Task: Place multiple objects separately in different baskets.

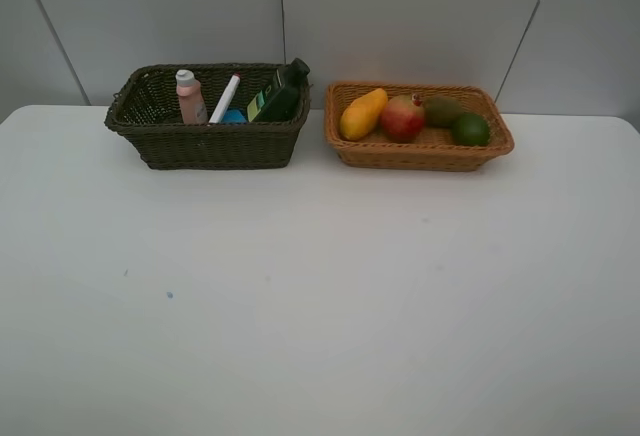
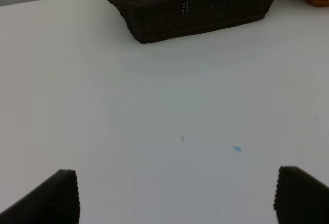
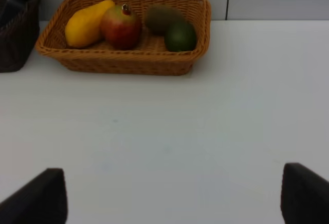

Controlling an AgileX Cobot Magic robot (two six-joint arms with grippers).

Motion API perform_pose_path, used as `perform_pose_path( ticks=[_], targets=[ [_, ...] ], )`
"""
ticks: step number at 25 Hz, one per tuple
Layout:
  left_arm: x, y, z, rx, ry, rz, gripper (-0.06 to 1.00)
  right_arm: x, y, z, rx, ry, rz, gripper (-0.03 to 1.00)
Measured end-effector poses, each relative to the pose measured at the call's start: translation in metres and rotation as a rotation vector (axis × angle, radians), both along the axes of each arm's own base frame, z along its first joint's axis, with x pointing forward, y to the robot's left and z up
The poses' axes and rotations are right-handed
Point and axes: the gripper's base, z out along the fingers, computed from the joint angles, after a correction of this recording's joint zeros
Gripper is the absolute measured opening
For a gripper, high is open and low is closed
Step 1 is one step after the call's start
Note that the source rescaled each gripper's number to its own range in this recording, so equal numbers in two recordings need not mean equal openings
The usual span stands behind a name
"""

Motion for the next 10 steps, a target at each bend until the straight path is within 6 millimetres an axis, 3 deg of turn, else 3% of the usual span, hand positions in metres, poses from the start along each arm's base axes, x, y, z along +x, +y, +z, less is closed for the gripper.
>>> perform_pose_path(
  ticks=[10],
  targets=[
    [0.0, 0.0, 0.0, 0.0, 0.0, 0.0, 1.0, 0.0, 0.0, 0.0, 0.0, 0.0, 0.0, 1.0]
  ],
)
